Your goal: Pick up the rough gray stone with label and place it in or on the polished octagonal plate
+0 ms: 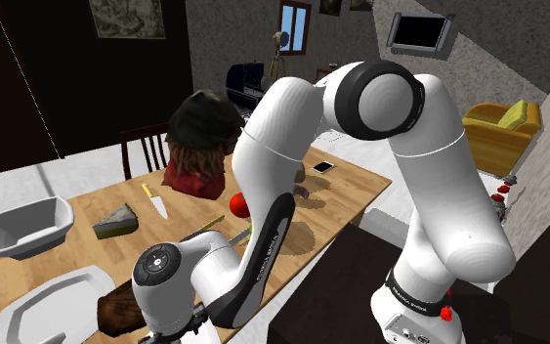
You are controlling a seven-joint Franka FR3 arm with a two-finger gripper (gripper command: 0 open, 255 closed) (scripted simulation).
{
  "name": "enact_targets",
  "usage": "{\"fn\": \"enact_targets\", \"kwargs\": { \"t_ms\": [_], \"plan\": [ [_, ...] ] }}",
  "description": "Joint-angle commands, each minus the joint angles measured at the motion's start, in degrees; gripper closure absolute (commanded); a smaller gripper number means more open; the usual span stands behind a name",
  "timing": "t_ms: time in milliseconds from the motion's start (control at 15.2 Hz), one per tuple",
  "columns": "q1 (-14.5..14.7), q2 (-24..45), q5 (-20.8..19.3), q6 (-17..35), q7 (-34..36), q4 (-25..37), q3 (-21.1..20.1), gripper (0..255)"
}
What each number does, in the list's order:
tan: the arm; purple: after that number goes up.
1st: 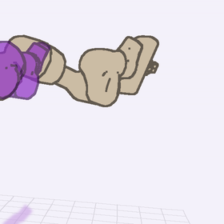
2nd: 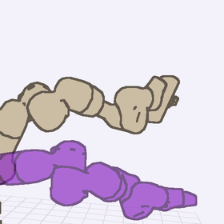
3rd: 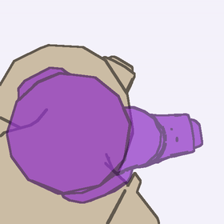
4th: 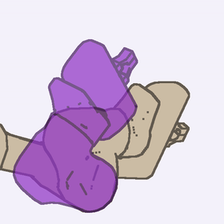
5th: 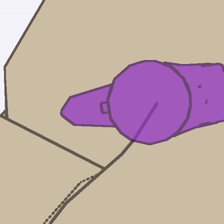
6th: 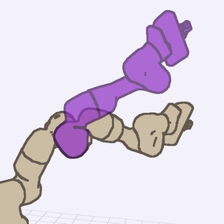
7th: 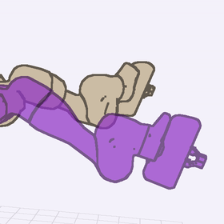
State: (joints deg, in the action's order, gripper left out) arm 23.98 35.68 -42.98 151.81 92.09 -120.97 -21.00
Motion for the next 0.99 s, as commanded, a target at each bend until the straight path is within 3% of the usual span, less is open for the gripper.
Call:
{"fn": "enact_targets", "kwargs": {
  "t_ms": [0, 198, 462, 924],
  "plan": [
    [0.0, 0.0, 0.0, 0.0, 0.0, 0.0, 0.0, 0],
    [0.0, 0.0, 0.0, 0.0, 0.0, 0.0, 0.0, 0],
    [-3.0, -6.8, 5.2, -3.9, -3.6, -2.8, -4.7, 0],
    [-3.0, -6.8, 5.3, -3.9, -3.6, -2.8, -4.7, 0]
  ]
}}
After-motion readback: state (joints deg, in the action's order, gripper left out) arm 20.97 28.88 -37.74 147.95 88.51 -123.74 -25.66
